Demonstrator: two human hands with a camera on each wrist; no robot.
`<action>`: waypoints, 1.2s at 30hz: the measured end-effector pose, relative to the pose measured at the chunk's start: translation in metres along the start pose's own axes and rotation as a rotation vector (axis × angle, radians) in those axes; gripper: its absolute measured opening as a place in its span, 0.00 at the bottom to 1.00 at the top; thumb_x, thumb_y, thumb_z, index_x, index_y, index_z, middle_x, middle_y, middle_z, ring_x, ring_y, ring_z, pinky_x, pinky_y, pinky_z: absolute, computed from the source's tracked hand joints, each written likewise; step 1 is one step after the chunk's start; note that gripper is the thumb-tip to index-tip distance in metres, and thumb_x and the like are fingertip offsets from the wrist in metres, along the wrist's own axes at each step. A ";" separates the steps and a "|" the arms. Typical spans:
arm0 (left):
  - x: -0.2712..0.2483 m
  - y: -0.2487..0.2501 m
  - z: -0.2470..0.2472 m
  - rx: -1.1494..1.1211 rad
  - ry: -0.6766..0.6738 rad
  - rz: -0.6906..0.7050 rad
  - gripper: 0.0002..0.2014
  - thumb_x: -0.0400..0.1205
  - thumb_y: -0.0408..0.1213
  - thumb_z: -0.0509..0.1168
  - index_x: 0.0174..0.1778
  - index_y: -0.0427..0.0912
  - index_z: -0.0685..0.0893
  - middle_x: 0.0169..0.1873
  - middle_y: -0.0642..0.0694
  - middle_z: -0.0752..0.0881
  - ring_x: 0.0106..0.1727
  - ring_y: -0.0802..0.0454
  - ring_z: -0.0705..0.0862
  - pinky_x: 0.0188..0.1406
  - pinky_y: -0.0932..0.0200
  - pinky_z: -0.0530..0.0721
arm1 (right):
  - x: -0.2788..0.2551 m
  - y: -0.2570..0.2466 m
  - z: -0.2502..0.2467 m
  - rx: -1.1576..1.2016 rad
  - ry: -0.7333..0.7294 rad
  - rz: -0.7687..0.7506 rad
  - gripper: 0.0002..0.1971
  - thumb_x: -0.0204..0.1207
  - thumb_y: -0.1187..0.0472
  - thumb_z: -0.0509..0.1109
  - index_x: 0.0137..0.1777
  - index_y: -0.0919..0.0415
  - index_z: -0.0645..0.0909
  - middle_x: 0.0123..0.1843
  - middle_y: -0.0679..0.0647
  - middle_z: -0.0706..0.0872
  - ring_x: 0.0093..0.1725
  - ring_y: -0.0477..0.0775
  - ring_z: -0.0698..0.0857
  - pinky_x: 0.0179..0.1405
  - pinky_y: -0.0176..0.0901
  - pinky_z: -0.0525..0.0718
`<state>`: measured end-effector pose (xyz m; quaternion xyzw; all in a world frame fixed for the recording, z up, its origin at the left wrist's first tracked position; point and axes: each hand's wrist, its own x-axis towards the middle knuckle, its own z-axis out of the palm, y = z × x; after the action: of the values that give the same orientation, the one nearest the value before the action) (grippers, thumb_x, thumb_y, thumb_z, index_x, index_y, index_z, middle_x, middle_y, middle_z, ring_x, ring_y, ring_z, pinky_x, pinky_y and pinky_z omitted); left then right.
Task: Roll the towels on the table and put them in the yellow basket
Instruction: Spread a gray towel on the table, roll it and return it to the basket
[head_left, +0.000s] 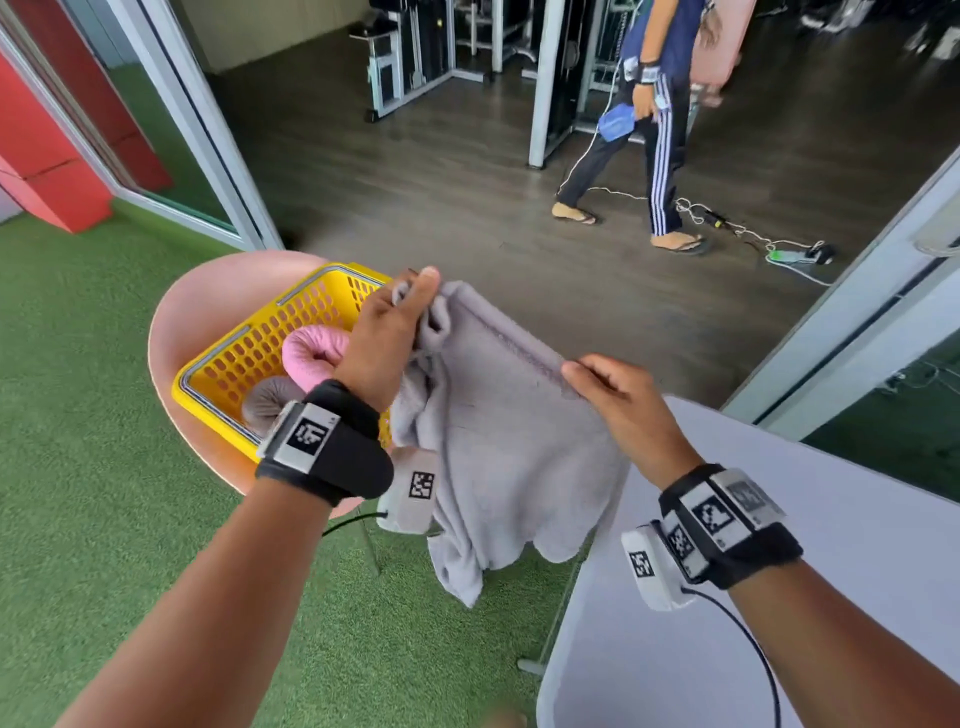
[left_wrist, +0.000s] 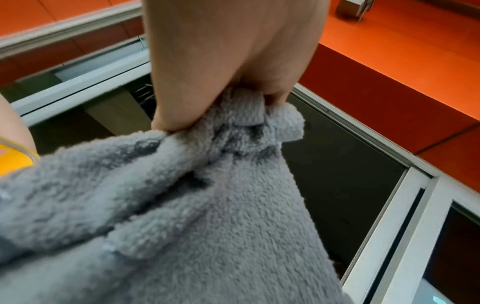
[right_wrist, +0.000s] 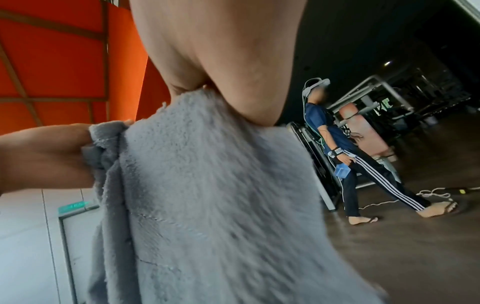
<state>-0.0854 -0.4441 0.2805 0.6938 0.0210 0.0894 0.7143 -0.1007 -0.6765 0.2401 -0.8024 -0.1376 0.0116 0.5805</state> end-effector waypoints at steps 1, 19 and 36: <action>-0.004 0.000 0.005 0.049 -0.029 0.017 0.22 0.88 0.41 0.59 0.25 0.42 0.73 0.21 0.46 0.74 0.28 0.49 0.71 0.33 0.58 0.70 | 0.002 -0.003 -0.001 -0.008 0.015 -0.025 0.12 0.84 0.60 0.67 0.37 0.57 0.79 0.32 0.46 0.71 0.33 0.40 0.68 0.33 0.32 0.67; 0.015 -0.020 -0.009 -0.108 -0.040 -0.150 0.26 0.78 0.41 0.72 0.52 0.17 0.77 0.53 0.18 0.81 0.52 0.35 0.81 0.61 0.30 0.77 | 0.068 0.043 -0.069 -0.377 -0.414 0.263 0.24 0.73 0.44 0.76 0.29 0.60 0.73 0.26 0.43 0.70 0.27 0.44 0.67 0.29 0.40 0.62; -0.034 -0.115 0.031 0.043 0.266 -0.137 0.27 0.73 0.18 0.73 0.59 0.46 0.72 0.39 0.51 0.82 0.36 0.64 0.81 0.44 0.68 0.82 | 0.202 0.065 -0.091 -0.166 -0.059 0.296 0.14 0.79 0.68 0.65 0.41 0.46 0.83 0.43 0.51 0.86 0.44 0.49 0.83 0.54 0.49 0.83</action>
<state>-0.1027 -0.4820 0.1637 0.6878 0.1647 0.1310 0.6947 0.1235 -0.7321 0.2378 -0.8584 -0.0353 0.1091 0.5001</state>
